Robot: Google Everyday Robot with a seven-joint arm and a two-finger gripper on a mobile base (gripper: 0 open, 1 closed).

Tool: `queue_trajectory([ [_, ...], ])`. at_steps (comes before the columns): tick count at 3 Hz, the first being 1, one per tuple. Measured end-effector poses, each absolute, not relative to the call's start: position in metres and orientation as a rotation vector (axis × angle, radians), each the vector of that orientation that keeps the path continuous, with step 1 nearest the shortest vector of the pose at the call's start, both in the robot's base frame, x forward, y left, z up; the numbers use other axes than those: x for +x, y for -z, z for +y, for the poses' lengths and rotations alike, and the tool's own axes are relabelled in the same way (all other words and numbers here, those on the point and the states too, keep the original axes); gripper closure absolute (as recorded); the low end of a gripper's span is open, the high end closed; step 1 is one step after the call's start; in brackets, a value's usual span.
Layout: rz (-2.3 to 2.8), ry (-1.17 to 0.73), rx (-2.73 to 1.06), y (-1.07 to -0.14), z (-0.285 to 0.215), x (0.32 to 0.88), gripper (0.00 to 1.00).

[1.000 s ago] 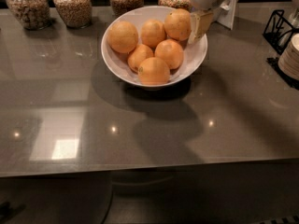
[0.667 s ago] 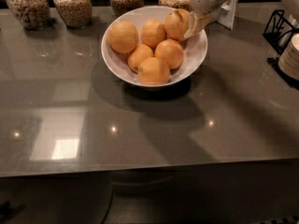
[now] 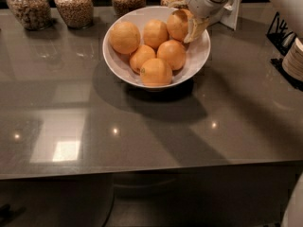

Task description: Pick orange from white bowl

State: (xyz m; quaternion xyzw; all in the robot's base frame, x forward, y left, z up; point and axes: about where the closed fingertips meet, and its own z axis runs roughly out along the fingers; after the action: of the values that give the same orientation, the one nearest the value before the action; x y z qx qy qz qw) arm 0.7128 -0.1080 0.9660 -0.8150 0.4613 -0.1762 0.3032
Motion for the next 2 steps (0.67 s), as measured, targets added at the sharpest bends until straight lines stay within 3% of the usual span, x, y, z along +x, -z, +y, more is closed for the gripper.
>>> queue_trajectory([
  [2,1.239,0.467,-2.206,-0.9469,-0.1142,0.7253,0.31],
])
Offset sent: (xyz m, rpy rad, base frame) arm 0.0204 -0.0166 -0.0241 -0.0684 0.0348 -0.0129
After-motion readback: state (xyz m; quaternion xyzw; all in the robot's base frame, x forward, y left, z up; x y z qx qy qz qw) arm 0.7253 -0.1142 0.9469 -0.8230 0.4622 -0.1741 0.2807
